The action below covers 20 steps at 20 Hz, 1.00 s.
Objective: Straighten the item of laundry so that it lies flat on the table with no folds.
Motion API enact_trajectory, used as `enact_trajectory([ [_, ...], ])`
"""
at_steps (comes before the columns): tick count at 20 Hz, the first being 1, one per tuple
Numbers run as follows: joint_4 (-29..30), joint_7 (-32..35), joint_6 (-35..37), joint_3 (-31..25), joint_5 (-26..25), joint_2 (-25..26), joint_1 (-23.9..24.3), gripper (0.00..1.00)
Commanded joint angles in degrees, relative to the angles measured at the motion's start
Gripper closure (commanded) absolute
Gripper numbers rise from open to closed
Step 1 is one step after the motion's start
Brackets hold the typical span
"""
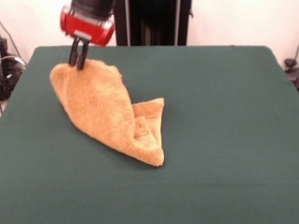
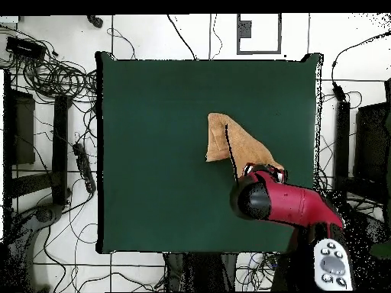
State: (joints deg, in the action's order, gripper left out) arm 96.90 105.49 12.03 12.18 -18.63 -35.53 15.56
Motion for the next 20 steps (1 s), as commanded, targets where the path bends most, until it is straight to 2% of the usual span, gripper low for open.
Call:
enact_trajectory([
  [1, -11.6, 5.5, -1.2, -7.7, 2.2, 12.3, -2.0, 1.0],
  [6, -8.1, 14.7, 1.8, -0.8, 6.7, 10.4, -10.4, 1.0],
  [11, -8.1, 19.7, 1.2, 1.4, 13.5, 13.4, -16.3, 1.0],
  [14, -11.4, 19.1, -0.8, 2.1, 16.9, 17.6, -17.8, 1.0],
  [16, -13.0, 16.6, -0.3, 0.5, 18.3, 19.4, -16.5, 1.0],
  [20, -13.4, 14.1, -2.2, 0.3, 19.5, 20.8, -15.9, 1.0],
])
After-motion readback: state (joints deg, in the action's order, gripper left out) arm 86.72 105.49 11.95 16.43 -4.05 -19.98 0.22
